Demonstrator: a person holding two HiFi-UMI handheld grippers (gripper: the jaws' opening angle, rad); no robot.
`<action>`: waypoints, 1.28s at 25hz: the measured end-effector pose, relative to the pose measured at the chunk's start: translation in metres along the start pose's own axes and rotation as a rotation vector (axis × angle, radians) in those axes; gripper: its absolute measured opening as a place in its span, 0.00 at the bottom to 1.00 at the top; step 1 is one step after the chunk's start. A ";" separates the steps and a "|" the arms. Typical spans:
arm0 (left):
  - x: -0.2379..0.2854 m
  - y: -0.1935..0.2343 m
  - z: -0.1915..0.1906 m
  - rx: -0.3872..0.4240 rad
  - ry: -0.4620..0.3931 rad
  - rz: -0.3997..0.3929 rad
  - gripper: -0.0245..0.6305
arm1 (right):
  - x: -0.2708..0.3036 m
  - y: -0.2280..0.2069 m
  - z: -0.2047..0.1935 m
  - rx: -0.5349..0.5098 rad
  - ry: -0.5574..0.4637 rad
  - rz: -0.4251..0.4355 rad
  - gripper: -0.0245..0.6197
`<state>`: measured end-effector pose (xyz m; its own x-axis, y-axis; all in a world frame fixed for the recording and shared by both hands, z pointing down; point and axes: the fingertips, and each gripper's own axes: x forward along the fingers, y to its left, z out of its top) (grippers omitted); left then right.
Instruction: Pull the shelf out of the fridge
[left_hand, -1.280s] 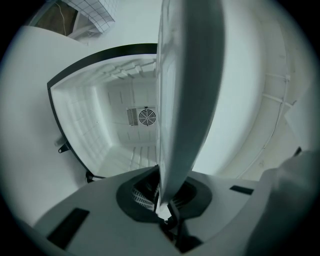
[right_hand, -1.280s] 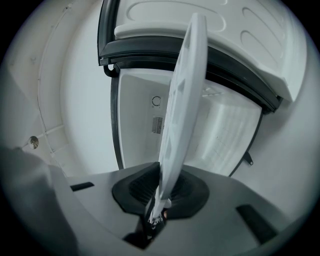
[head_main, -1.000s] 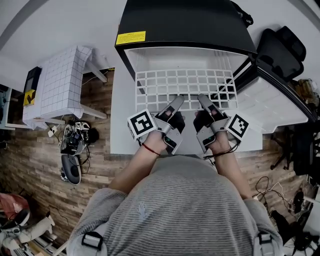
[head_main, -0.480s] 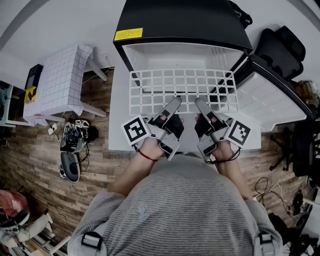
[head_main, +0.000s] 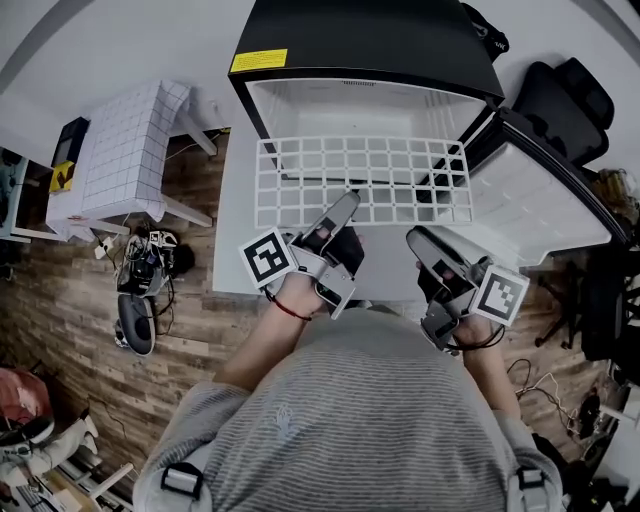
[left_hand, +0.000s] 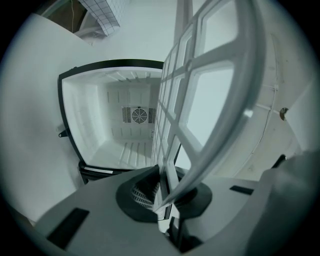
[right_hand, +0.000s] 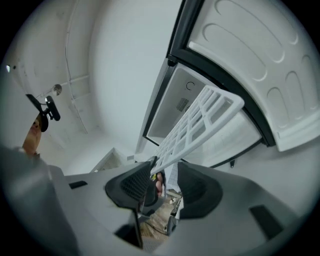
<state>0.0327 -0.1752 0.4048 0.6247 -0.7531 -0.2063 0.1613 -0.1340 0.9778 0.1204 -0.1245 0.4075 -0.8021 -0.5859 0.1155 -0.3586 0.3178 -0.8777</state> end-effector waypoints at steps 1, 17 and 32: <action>-0.001 0.000 -0.001 0.000 0.001 0.003 0.09 | -0.009 0.002 -0.001 -0.041 0.018 -0.010 0.29; 0.001 0.003 -0.009 -0.003 0.006 -0.002 0.09 | 0.002 0.103 0.047 -0.904 -0.158 0.005 0.29; 0.001 0.000 -0.009 -0.005 0.022 -0.008 0.09 | 0.016 0.116 0.055 -1.074 -0.233 -0.042 0.29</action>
<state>0.0400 -0.1700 0.4044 0.6398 -0.7380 -0.2147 0.1701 -0.1364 0.9759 0.0923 -0.1380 0.2821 -0.7103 -0.7018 -0.0546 -0.7028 0.7114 -0.0001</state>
